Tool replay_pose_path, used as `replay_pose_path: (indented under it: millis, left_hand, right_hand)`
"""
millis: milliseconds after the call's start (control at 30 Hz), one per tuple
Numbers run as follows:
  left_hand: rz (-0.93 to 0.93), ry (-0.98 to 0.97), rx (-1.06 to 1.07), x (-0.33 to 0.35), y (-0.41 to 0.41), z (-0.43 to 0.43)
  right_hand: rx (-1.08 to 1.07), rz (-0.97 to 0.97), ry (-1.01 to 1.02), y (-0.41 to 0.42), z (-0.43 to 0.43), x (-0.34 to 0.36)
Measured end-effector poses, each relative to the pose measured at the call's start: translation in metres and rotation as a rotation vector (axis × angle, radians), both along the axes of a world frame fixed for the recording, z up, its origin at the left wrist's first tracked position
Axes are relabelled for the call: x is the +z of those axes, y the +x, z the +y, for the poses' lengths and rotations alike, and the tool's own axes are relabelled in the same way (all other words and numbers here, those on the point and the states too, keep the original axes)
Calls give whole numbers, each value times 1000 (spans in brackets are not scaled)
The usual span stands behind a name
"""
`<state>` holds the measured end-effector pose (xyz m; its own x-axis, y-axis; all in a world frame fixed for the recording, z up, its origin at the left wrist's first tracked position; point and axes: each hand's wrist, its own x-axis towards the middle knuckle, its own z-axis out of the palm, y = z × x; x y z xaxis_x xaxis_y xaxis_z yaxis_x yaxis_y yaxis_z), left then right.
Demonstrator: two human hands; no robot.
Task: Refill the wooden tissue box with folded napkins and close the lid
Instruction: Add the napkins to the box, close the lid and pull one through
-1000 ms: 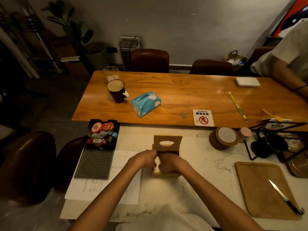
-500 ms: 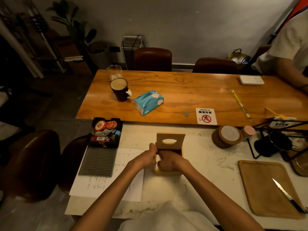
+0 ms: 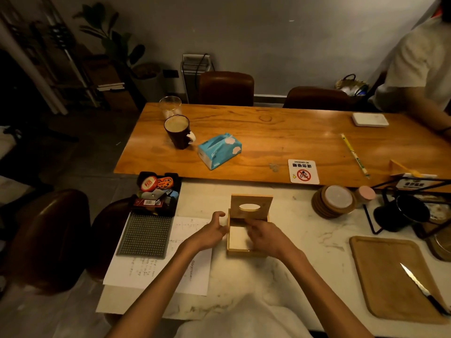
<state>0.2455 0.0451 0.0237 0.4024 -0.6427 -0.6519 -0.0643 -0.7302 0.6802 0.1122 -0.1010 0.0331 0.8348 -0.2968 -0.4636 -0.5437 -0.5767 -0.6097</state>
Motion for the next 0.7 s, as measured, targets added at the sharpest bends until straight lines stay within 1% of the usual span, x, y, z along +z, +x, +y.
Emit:
replay_pose_path:
  millis: [67,100,133,200,267,300,333,400,433,467,500,567,700]
  left_hand:
    - [56,11,46,-1,-2,-1]
    - [68,18,76,-1,-3,-2]
    - [59,14,123,-1,-4,-3]
    - [14,-55,255,2,-4,-6]
    - [59,-172,362,10,0,-9]
    - [124,-220,389,16,2,-11]
    - [204,-250,400,21,4,-14]
    - [372,-263,412,30,8,-22]
    - [433,-255,415,33,9,-26]
    - [469,-248,415,35,10,-30]
    - [489,-245,418,35,10,-33]
    - [521,-254,441,32,11,-34]
    - [598,-300,470,27,12,-27]
  right_hand:
    - [12,5,79,-9,-3,3]
    - [-13,-5,123,-11,-4,4]
    - [-89,-42,157,-14,-4,6]
    - [-387,-182,175,-19,-11,10]
    - [-704,-329,232,-24,-21,14]
    - [-815,-352,327,-25,-26,16]
    - [-869,-318,461,-23,-32,18]
    - [-856,-162,778,-19,-42,22]
    - [-835,-107,902,-17,-46,22]
    - [-813,-77,977,-14,-48,22]
    - [-796,-65,998,-12,-49,22]
    - [-779,-59,977,-10,-49,22]
    - [-778,-103,931,-15,-48,14]
